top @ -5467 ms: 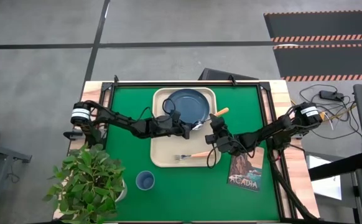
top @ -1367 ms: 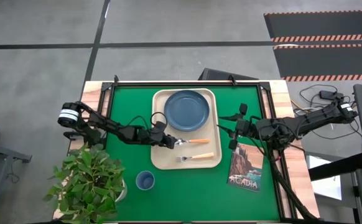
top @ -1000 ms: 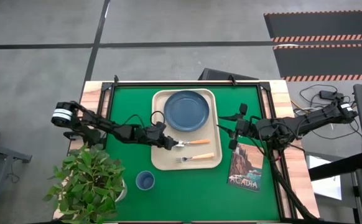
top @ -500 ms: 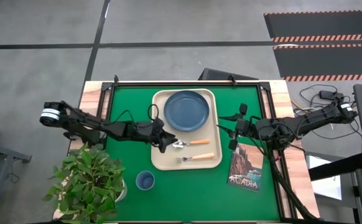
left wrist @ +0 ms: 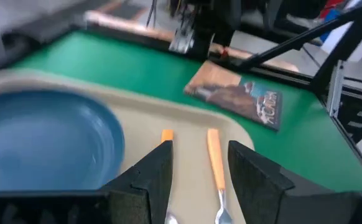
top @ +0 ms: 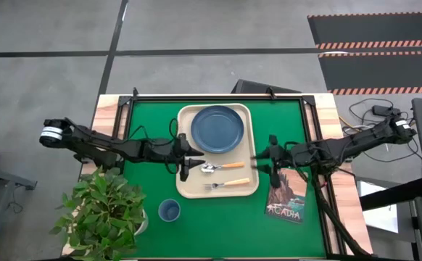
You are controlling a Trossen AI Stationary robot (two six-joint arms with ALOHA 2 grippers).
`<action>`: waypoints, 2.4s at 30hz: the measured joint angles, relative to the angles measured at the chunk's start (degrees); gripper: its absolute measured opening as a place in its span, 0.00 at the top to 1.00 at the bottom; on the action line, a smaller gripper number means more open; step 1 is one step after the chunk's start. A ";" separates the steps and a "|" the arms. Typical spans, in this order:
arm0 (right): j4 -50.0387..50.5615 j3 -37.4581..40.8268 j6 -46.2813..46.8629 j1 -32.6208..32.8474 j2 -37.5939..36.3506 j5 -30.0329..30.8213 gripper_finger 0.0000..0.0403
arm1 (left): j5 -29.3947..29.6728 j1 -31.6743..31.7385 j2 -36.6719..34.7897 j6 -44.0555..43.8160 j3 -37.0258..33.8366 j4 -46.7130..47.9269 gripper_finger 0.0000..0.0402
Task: Pick and place plate/cup/fork/spoon on tray
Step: Put the blue cup on the white tray to the top left of the orange spoon
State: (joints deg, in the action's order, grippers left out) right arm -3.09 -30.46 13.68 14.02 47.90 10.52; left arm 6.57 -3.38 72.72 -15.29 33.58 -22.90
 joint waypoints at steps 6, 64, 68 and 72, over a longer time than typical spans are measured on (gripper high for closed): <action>-2.75 -2.01 12.33 3.35 5.18 -4.75 0.65 | 0.22 0.00 -5.17 11.29 -0.04 -1.20 0.66; 4.35 -35.44 -9.37 2.16 44.28 -0.46 0.65 | 0.35 -0.02 -17.72 25.18 -1.77 -0.57 0.66; 4.50 -44.61 -12.30 0.41 51.02 -4.92 0.65 | 0.34 -0.02 -20.07 25.15 -1.81 0.94 0.66; 4.48 -53.18 -13.70 -0.30 57.43 -9.55 0.65 | 0.03 -0.02 -21.49 24.72 -2.03 4.59 0.66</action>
State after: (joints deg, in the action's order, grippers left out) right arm 1.38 -83.64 -0.02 13.72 105.33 0.98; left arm 6.59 -3.40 51.22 9.43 31.55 -18.31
